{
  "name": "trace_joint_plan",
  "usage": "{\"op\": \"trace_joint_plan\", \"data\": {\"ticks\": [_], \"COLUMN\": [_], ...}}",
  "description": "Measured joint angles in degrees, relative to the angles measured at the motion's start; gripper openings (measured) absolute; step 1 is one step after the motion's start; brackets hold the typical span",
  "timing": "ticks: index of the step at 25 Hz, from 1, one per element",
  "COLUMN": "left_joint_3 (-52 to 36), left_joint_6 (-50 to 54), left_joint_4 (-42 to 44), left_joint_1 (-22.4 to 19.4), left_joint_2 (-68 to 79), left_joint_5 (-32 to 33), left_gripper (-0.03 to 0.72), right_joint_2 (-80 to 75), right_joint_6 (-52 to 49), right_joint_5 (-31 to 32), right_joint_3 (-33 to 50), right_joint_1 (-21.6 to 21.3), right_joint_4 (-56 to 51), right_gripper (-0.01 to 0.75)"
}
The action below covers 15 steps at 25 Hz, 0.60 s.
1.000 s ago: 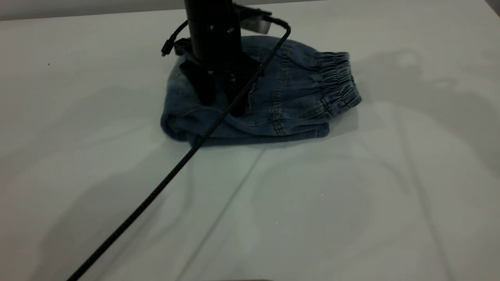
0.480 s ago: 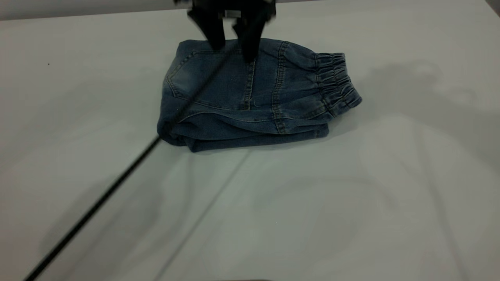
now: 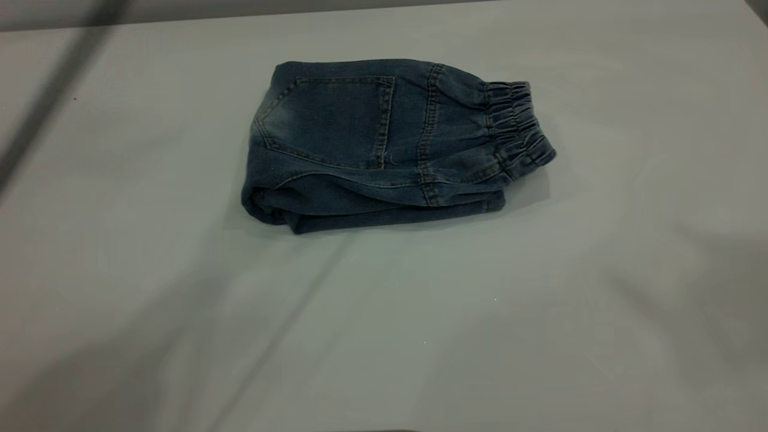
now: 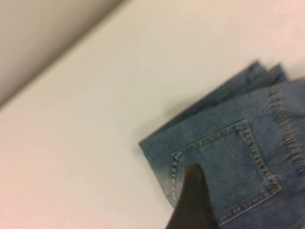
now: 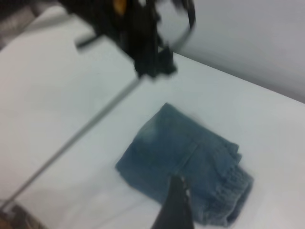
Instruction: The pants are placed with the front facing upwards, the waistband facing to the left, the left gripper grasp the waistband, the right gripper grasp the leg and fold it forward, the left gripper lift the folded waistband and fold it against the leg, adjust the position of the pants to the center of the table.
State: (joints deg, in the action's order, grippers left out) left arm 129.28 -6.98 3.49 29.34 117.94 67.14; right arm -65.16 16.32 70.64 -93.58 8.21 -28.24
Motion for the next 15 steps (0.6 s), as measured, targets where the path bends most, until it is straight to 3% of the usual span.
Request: {"op": "trace_joint_plan", "data": {"ticks": [7,15], "left_joint_3": [-16.4,-44.0], "left_joint_6": [1.2,0.7], "left_joint_4": [0.0,0.0], "left_joint_1": [0.1,0.1], "left_joint_2": [-26.9,-63.0], "left_joint_5": [0.0,0.0], "left_gripper": [0.517,0.517], "right_joint_2": [18.6,37.5], "right_joint_6": [-3.2,-7.0], "right_joint_5": [2.3,2.5], "right_joint_3": [3.6,19.0], "right_joint_1": [0.0,0.0], "right_joint_4": [0.3,5.5], "right_gripper": [0.549,0.549]}}
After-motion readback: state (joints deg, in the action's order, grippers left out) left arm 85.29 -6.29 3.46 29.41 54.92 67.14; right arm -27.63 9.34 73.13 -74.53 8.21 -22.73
